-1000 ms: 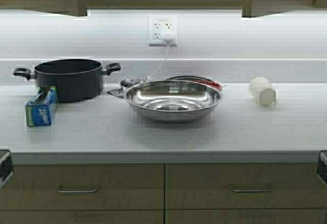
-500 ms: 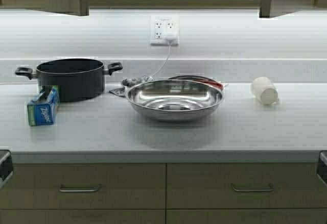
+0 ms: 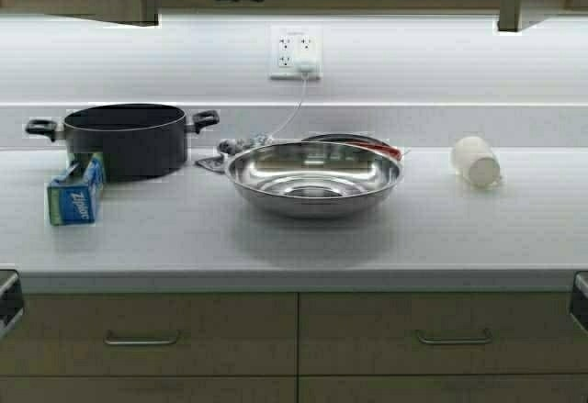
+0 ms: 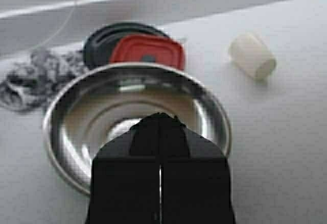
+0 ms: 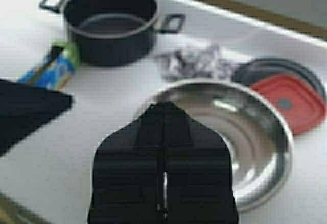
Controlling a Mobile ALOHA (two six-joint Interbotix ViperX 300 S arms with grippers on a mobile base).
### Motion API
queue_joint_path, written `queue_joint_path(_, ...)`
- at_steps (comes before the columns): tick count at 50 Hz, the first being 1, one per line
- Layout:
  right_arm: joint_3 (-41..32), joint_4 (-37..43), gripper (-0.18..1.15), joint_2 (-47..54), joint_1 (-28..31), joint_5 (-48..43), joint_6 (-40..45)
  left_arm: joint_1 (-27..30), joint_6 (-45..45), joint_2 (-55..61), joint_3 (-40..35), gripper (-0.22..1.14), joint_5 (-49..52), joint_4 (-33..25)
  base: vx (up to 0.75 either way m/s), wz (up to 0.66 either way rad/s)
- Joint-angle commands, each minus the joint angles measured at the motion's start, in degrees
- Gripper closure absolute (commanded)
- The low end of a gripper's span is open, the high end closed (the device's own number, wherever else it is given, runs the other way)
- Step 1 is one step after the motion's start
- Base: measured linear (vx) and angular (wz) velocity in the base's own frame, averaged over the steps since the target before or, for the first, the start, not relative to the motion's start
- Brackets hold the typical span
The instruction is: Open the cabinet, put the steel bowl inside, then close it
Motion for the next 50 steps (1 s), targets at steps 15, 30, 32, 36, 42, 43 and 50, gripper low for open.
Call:
queue_joint_path(15,7.29,-0.09,0.86,-10.55,-6.86,-0.44,0.53,3.25,-0.44,-8.44,6.50,0.85,-2.11,0.00,0.00,0.00)
queue_joint_path(30,10.72,0.18,-0.07,-12.04,-2.02,-0.18,8.70,-2.55,-1.32,-9.40,9.76,0.04,-2.55,3.25,0.00,0.00)
queue_joint_path(32,11.78,0.26,-0.11,-11.69,-1.05,-0.53,10.46,-3.16,-2.46,-9.05,10.63,-0.07,-2.90,3.43,0.00,0.00)
queue_joint_path(36,14.77,1.14,-0.07,-10.20,1.05,-2.81,14.59,-3.69,-5.89,-7.91,12.66,-0.13,-5.10,3.60,0.00,0.00)
queue_joint_path(42,21.88,2.37,-0.07,-6.33,4.92,-15.82,21.71,-3.69,-14.06,-4.04,16.96,-0.11,-13.18,5.71,0.00,0.00)
queue_joint_path(43,23.03,2.37,-0.07,-5.54,5.71,-18.54,23.20,-3.69,-15.56,-3.16,17.75,-0.11,-14.94,6.33,0.00,0.00)
queue_joint_path(50,28.83,0.35,-0.07,1.58,8.35,-32.34,33.93,-2.81,-29.09,5.80,22.06,-0.11,-29.79,11.87,0.00,0.00)
